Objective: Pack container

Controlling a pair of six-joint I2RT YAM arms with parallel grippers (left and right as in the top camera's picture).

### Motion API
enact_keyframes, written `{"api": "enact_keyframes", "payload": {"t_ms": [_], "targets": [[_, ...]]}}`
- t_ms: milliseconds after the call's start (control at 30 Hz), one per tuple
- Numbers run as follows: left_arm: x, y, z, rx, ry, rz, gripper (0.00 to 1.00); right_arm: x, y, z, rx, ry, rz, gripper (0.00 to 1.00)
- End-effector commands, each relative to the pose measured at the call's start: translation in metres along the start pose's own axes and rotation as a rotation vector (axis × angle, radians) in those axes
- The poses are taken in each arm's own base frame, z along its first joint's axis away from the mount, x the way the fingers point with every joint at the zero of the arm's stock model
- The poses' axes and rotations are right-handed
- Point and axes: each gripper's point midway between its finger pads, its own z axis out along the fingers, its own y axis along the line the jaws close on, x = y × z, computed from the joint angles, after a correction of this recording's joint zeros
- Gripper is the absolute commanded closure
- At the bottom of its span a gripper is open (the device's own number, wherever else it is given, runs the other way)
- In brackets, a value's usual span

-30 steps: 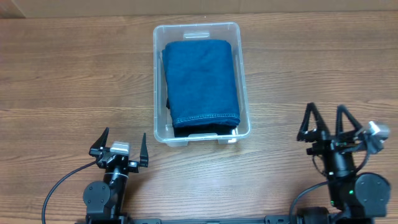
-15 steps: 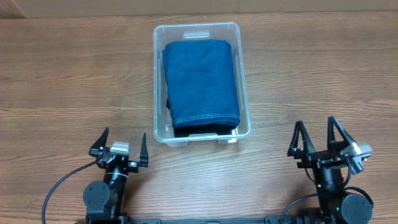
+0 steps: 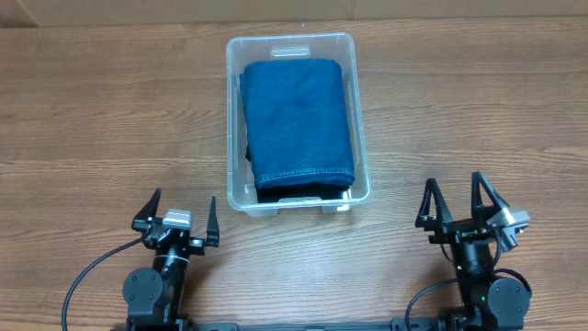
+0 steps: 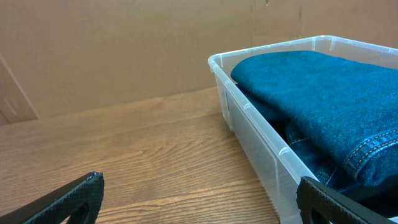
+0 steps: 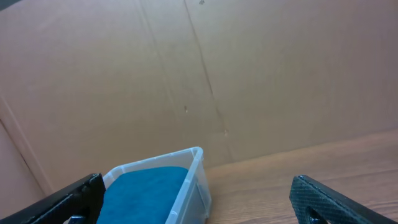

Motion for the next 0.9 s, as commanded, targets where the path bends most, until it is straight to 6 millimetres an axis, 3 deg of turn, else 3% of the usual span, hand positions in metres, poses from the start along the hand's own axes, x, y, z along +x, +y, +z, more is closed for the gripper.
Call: {"api": "enact_keyframes", "payload": {"t_ms": [0,200,367,467,867], "targets": [[0.0,0.0,0.0,0.0,-0.006,0.008,0.0,0.006,0.0,-0.001,-0.019,-0.022,-0.059,0.0],[0.0,0.0,0.0,0.0,-0.006,0.008,0.0,0.014,-0.002,-0.001,-0.011,0.015,-0.184,0.0],[0.0,0.0,0.0,0.0,-0.006,0.008,0.0,0.054,-0.019,-0.005,0.044,0.184,-0.209,0.0],[0.0,0.0,0.0,0.0,-0.006,0.008,0.0,0.068,-0.024,-0.008,0.06,0.242,-0.199,0.0],[0.0,0.0,0.0,0.0,-0.006,0.008,0.0,0.067,-0.024,-0.008,0.06,0.24,-0.198,0.0]]}}
